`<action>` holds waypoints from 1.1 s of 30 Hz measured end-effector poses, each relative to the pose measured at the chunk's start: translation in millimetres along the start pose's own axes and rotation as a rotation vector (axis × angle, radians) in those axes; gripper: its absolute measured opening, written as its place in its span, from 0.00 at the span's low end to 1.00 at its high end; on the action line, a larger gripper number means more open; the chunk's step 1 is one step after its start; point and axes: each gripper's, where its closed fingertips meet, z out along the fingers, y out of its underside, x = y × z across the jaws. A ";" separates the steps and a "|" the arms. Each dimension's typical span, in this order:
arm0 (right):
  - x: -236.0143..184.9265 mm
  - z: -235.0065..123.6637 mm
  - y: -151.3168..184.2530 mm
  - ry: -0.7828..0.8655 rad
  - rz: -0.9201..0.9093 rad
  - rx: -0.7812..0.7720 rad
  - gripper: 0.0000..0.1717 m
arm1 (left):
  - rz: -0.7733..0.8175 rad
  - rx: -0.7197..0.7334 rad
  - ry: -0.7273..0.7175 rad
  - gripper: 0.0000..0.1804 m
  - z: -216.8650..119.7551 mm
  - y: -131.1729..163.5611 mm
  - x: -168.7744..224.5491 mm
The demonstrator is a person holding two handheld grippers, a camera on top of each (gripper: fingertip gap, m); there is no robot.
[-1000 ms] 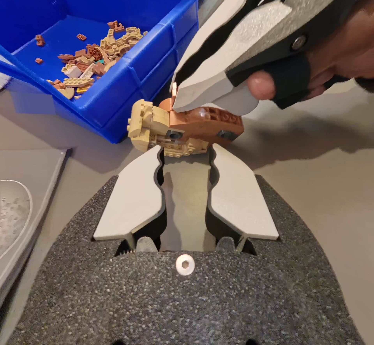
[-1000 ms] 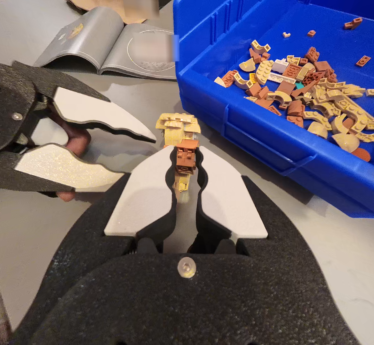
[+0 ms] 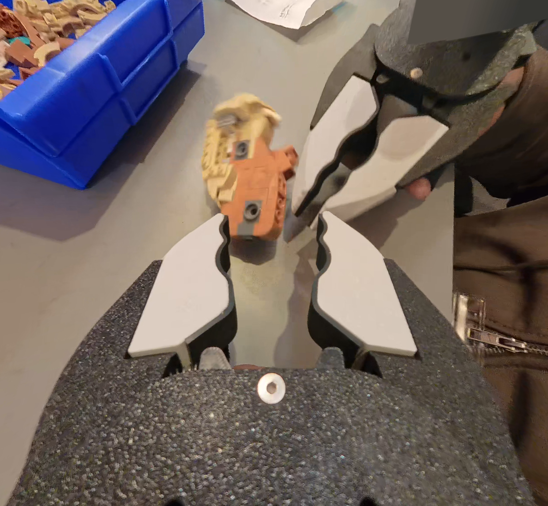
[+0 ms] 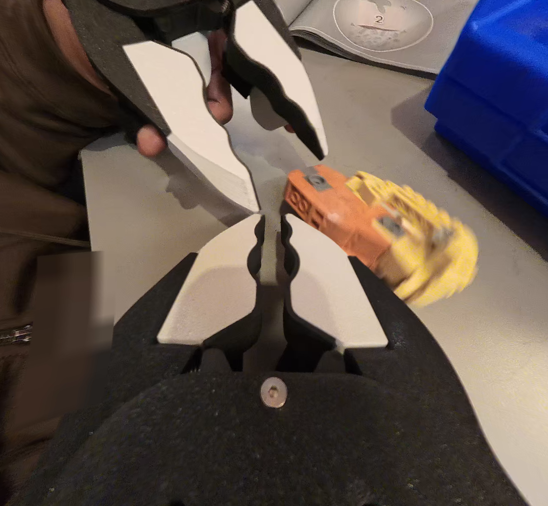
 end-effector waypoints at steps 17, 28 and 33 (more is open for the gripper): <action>34.6 -54.6 23.2 0.329 -0.420 -0.050 0.06 | 1.179 -0.127 -0.363 0.30 21.4 -15.5 -30.4; 41.9 -46.4 17.8 0.316 -0.394 0.008 0.06 | 1.491 -0.117 -0.430 0.14 58.6 -20.0 -36.1; 40.3 -51.5 9.5 0.361 -0.471 0.038 0.08 | 1.363 -0.204 -0.497 0.10 52.9 -22.0 -46.8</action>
